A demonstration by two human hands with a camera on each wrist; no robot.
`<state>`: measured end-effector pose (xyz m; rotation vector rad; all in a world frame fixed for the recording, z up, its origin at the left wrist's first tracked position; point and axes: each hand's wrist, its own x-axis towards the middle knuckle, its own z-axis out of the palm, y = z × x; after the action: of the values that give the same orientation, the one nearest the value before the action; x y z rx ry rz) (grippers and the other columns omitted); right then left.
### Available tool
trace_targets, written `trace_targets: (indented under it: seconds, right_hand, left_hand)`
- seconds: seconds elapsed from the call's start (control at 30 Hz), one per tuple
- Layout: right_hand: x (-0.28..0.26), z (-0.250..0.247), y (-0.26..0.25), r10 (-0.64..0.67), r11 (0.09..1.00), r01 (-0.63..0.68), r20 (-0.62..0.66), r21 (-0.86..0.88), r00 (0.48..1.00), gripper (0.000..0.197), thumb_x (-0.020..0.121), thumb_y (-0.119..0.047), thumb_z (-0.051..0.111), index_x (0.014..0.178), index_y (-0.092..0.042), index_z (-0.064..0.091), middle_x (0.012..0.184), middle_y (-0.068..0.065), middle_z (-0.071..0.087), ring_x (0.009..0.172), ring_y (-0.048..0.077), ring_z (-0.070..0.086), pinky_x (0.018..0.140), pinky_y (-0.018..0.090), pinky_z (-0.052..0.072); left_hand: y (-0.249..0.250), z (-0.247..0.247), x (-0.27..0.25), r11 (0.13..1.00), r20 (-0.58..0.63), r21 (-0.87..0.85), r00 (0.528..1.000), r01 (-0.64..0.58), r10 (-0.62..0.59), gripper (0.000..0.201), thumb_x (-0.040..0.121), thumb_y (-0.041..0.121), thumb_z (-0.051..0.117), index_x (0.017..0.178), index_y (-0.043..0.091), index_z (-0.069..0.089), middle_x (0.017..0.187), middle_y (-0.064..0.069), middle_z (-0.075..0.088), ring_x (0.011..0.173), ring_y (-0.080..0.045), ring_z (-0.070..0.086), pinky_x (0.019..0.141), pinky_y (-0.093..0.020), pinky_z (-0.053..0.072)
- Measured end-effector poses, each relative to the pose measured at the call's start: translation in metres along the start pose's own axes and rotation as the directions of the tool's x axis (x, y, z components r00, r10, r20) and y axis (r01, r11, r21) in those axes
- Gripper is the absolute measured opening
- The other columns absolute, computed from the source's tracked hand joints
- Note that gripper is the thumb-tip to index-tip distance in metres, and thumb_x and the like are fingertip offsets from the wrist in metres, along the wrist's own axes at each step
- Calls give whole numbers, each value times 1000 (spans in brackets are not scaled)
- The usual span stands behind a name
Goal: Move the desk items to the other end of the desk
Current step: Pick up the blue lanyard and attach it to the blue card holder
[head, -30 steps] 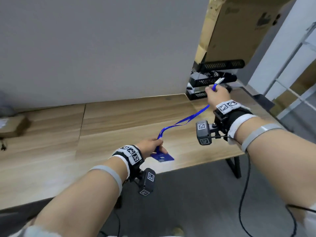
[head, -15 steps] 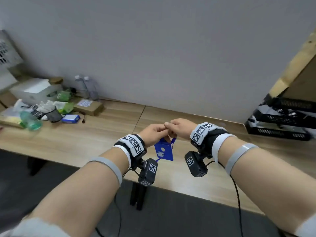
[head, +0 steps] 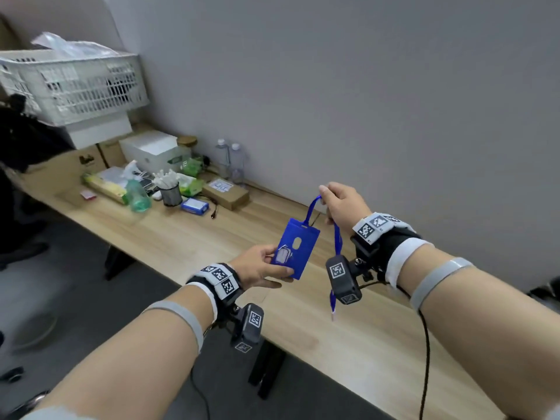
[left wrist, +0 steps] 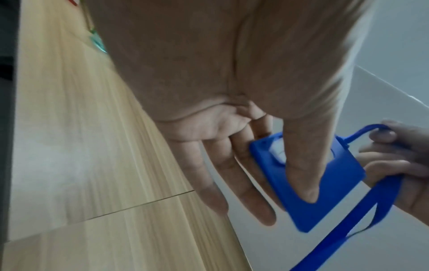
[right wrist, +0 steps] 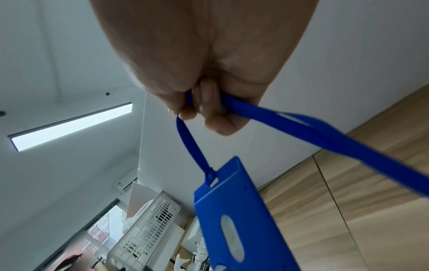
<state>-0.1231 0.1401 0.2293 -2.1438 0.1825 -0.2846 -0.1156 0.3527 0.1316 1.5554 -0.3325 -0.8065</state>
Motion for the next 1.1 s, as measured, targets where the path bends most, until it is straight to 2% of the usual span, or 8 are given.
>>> trace_targets:
  seconds: [0.17, 0.3, 0.5, 0.63, 0.73, 0.83, 0.97, 1.1]
  right_hand:
    - [23, 19, 0, 62, 998, -62, -43, -10, 997, 32, 101, -29, 44, 80, -7, 52, 57, 0, 38, 47, 19, 37, 48, 26, 35]
    - [32, 44, -1, 96, 995, -96, 4, -33, 995, 26, 100, -27, 46, 83, -10, 57, 60, 0, 41, 50, 18, 39, 48, 25, 36]
    - [36, 95, -7, 106, 994, -105, 41, -21, 994, 23, 99, -28, 48, 82, -15, 56, 61, -3, 43, 50, 15, 38, 55, 28, 36]
    - [32, 132, -16, 83, 996, -87, 98, 31, 992, 18, 99, -31, 50, 94, -14, 55, 73, -4, 51, 56, 11, 41, 60, 29, 37]
    - [23, 149, -28, -5, 999, -2, 172, 43, 985, 17, 100, -28, 50, 113, -20, 56, 87, -12, 57, 58, -2, 43, 56, 16, 35]
    - [19, 154, -35, -56, 998, 46, 265, 44, 963, 9, 100, -20, 49, 105, -23, 56, 76, -19, 51, 61, -2, 45, 60, 13, 35]
    - [23, 156, -30, 36, 997, -61, 417, 46, 908, 14, 97, -25, 54, 87, -19, 61, 77, -4, 55, 66, 12, 46, 61, 27, 42]
    - [27, 154, -26, 3, 999, -23, 522, 32, 853, 21, 93, -27, 61, 94, -8, 70, 73, -3, 58, 62, 12, 46, 56, 24, 41]
  left_hand:
    - [-3, -30, -1, 979, -133, -190, 990, -76, 51, 30, 92, 10, 66, 122, 6, 63, 95, -10, 69, 82, -19, 69, 95, -48, 55]
    - [14, -58, 3, 883, -217, -438, 973, -169, 78, 30, 98, 9, 54, 128, 7, 56, 95, -13, 70, 84, -27, 70, 95, -54, 52]
    - [33, -92, -8, 784, -167, -582, 975, -216, 145, 19, 102, 12, 44, 113, 13, 59, 99, -13, 73, 86, -26, 74, 78, -40, 61]
    - [37, -101, -8, 795, -188, -558, 970, -236, 156, 15, 97, 10, 55, 108, 16, 64, 101, -8, 72, 89, -20, 70, 86, -39, 55]
    - [39, -106, -5, 802, -279, -524, 948, -285, 155, 17, 97, 9, 56, 109, 19, 61, 108, -5, 72, 89, -15, 69, 91, -40, 50]
    - [39, -112, -4, 810, -338, -485, 925, -330, 175, 17, 102, 8, 47, 115, 15, 56, 114, -10, 70, 96, -22, 69, 94, -42, 50]
    - [37, -120, -4, 841, -414, -403, 891, -362, 185, 18, 104, 7, 42, 122, 6, 46, 124, -20, 65, 107, -37, 68, 90, -55, 55]
    - [33, -125, -3, 893, -507, -252, 837, -373, 207, 10, 102, 3, 43, 112, 6, 45, 120, -18, 63, 99, -36, 72, 81, -58, 58]
